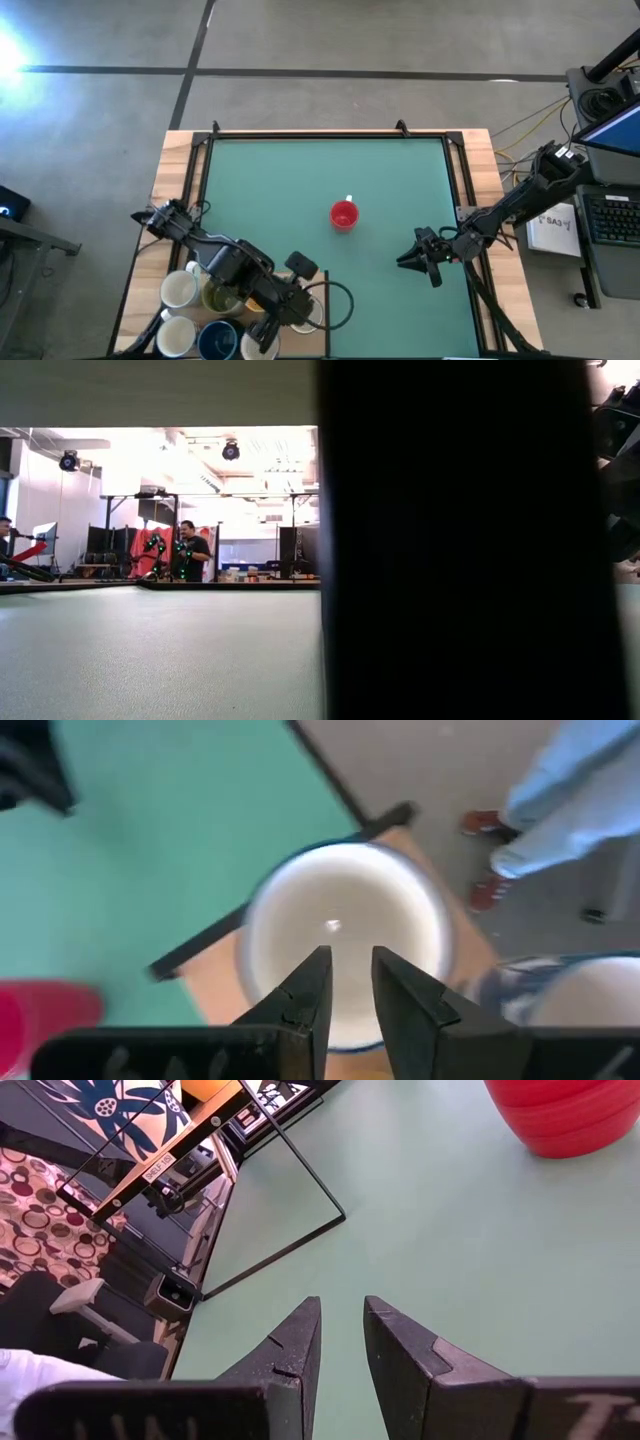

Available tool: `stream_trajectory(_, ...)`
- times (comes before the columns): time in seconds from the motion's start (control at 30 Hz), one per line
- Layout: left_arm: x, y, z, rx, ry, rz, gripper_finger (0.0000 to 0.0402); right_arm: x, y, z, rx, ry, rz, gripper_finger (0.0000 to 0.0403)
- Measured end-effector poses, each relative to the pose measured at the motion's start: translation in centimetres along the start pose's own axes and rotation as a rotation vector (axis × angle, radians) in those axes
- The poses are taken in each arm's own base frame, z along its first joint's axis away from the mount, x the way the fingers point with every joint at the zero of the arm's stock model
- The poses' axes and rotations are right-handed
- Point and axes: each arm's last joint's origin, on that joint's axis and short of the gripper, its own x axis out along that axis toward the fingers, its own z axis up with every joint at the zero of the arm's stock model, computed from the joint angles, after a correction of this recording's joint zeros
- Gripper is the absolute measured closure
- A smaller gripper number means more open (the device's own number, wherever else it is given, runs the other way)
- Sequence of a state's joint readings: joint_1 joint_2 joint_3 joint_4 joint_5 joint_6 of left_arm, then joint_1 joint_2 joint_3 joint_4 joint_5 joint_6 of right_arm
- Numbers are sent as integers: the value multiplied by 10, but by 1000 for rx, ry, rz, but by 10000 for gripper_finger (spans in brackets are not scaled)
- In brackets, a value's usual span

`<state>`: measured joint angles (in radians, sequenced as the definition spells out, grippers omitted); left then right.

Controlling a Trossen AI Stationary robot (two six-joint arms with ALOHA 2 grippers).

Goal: Place coffee mugs
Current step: Put the blue patterned mug on the shelf

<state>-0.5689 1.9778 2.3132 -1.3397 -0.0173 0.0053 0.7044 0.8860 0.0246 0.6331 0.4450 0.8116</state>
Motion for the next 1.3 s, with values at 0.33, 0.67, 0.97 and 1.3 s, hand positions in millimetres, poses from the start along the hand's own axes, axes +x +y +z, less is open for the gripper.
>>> stream_trajectory(0.33, 9, 21, -5, -190, 68, 135, 317, 0, 0, 0, 0, 0, 0, 335)
stream_trajectory(0.67, 22, 25, -13, -236, 142, 146, 285, 0, 0, 0, 0, 0, 0, 335)
stream_trajectory(0.97, 27, 27, -12, -236, 131, 148, 308, 0, 0, 0, 0, 0, 0, 335)
stream_trajectory(1.3, 27, 26, -8, -220, 96, 97, 393, 0, 0, 0, 0, 0, 0, 335)
